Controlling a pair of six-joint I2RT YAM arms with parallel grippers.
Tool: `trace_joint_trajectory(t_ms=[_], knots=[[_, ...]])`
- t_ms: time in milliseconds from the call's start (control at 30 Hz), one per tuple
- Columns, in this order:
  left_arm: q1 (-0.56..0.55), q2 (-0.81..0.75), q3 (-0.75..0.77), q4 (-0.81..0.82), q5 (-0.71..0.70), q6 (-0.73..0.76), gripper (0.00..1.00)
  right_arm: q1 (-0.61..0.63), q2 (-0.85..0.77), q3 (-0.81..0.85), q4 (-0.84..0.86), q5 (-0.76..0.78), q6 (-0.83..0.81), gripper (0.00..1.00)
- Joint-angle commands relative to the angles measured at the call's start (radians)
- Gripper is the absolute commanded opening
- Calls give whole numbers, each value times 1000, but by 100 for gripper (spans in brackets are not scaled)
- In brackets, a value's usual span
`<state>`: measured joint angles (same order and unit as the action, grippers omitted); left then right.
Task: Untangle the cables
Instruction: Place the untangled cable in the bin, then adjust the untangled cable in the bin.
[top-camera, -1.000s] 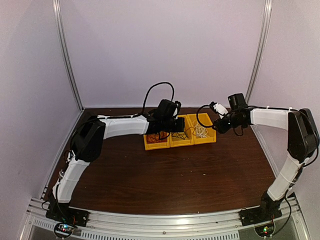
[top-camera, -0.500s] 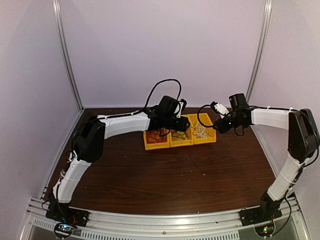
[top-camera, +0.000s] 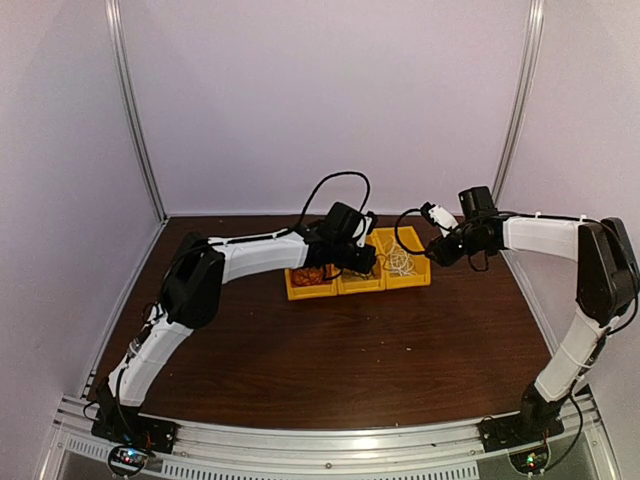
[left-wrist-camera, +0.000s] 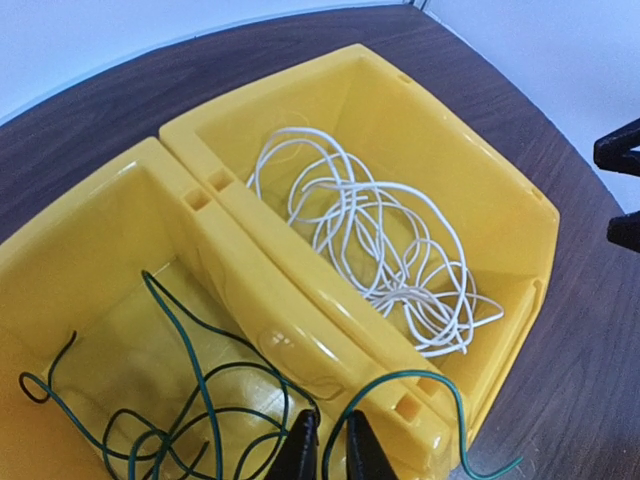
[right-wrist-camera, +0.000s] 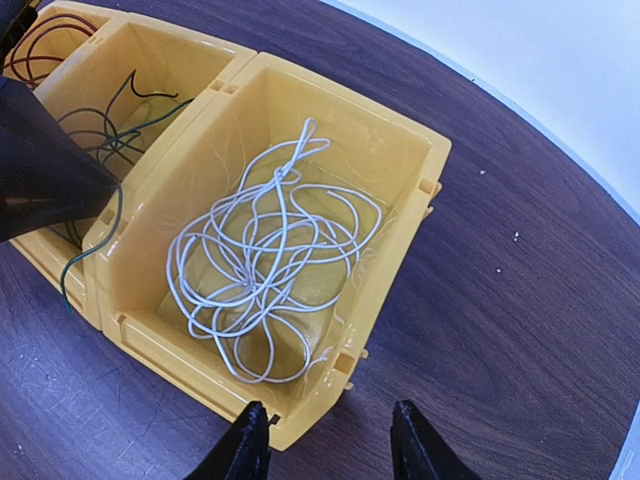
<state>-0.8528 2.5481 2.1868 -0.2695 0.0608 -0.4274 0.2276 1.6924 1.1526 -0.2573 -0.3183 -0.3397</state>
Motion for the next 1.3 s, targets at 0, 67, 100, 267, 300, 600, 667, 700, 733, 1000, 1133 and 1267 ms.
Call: trace_joint_trajectory(t_ms=[0, 67, 100, 267, 300, 600, 667, 700, 733, 1000, 1133, 1267], knots=[[2, 14, 16, 9, -2, -7, 6, -9, -33, -11, 8, -20, 6, 42], [3, 12, 14, 8, -8, -11, 0, -10, -33, -13, 7, -21, 5, 42], [2, 7, 10, 4, -27, -20, 0, -10, -33, -13, 8, -21, 4, 42], [7, -68, -69, -12, -212, -145, 0, -11, -36, -13, 6, -23, 3, 42], [8, -82, -81, -15, -244, -168, 0, -11, -36, -13, 6, -25, 3, 42], [8, -180, -255, 58, -413, -362, 0, -12, -40, -11, 1, -37, 2, 42], [6, -185, -266, 52, -440, -391, 0, -13, -42, -11, 1, -41, 2, 42], [6, -186, -268, 43, -454, -411, 0, -13, -42, -12, 0, -42, 3, 42], [6, -184, -268, 32, -464, -437, 0, -13, -42, -10, -1, -44, 3, 42], [4, -201, -263, -17, -514, -531, 0, -13, -49, -10, -5, -53, 4, 42], [4, -231, -289, -16, -512, -523, 7, -14, -54, -10, -4, -57, 2, 42], [3, -260, -313, -2, -491, -500, 29, -14, -54, -10, -6, -60, 3, 42]])
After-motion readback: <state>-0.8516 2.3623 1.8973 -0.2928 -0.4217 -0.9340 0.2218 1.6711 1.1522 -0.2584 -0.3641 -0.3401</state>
